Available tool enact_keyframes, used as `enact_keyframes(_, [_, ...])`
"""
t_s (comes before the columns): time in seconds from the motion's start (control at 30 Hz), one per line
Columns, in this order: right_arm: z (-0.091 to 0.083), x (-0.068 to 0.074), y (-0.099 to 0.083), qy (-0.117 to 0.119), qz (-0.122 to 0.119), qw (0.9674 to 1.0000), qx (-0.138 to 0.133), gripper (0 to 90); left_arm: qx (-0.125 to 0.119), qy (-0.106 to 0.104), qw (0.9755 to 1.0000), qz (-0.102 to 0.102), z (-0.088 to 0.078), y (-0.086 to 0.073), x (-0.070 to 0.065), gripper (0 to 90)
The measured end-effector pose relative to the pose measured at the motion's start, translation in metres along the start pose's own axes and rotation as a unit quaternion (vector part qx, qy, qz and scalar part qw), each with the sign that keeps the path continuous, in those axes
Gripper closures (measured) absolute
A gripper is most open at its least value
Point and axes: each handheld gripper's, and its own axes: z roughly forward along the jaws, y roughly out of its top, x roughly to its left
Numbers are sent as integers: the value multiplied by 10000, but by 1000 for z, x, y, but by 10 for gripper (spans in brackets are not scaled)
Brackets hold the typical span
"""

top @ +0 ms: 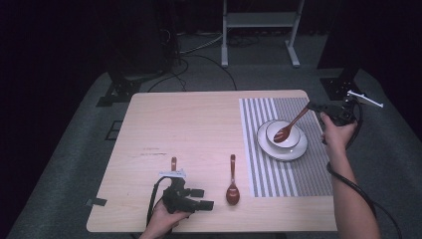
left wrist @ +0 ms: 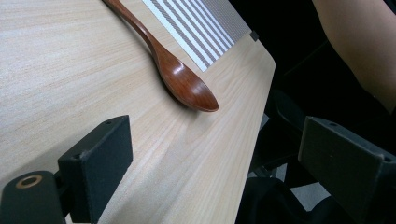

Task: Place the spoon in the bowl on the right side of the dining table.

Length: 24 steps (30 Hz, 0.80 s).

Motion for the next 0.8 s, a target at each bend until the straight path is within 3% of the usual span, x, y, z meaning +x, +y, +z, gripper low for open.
enact_keyframes(0.8, [6, -13, -8, -357, -228, 9990, 123, 835, -24, -22, 10000, -19, 0, 0, 0, 88])
